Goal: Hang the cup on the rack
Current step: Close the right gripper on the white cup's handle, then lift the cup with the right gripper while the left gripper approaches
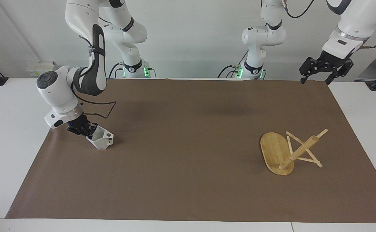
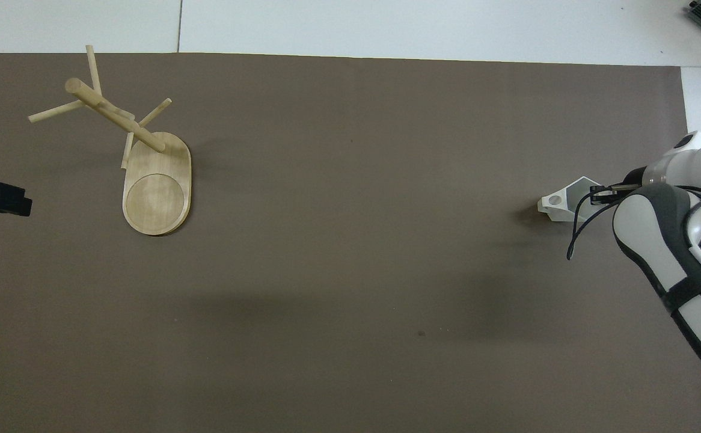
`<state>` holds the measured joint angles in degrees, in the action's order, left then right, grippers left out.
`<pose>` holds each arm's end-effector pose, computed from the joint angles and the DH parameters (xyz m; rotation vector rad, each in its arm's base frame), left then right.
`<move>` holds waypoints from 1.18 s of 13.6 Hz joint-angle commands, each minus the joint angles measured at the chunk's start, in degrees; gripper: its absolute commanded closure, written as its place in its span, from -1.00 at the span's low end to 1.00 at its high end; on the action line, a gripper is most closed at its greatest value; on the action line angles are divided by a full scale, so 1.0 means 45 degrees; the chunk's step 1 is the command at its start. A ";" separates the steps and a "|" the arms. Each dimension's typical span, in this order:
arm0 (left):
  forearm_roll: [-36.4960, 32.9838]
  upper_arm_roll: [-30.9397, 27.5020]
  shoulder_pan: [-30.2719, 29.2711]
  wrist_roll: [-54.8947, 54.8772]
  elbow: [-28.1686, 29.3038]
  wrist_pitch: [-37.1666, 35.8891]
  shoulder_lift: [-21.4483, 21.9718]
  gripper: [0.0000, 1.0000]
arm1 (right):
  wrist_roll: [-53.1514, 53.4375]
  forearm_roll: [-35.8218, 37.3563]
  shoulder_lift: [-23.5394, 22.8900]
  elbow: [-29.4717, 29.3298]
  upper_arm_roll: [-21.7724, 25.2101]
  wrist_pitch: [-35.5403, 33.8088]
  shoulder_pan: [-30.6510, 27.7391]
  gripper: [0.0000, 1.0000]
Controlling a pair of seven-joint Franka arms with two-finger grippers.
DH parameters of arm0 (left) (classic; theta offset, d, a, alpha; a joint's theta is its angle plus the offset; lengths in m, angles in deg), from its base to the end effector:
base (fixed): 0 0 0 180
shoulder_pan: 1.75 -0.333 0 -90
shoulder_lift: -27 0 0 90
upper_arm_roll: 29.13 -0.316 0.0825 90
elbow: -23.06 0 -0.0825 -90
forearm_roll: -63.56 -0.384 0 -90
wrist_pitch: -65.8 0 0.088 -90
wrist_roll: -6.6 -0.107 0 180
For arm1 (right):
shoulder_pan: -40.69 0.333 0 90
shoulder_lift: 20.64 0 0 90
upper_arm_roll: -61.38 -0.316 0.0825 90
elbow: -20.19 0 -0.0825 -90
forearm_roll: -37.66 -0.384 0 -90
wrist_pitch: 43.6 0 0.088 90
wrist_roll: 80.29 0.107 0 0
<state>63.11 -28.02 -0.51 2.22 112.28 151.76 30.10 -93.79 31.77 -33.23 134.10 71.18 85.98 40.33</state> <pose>0.5301 -0.0212 0.6540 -3.1274 0.1830 0.0046 0.5924 -0.0999 0.3611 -3.1086 -0.0002 -0.1021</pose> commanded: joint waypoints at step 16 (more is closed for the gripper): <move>0.0724 -0.0091 -0.0079 -0.0062 0.0719 0.0704 0.0482 -1.00 | 0.0147 -0.3394 0.1411 -0.3420 -0.1179 -0.5904 -0.0017 1.00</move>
<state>65.11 -28.14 -0.56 2.21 112.86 153.13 30.25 -93.56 19.77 -28.25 118.58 67.87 61.13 40.57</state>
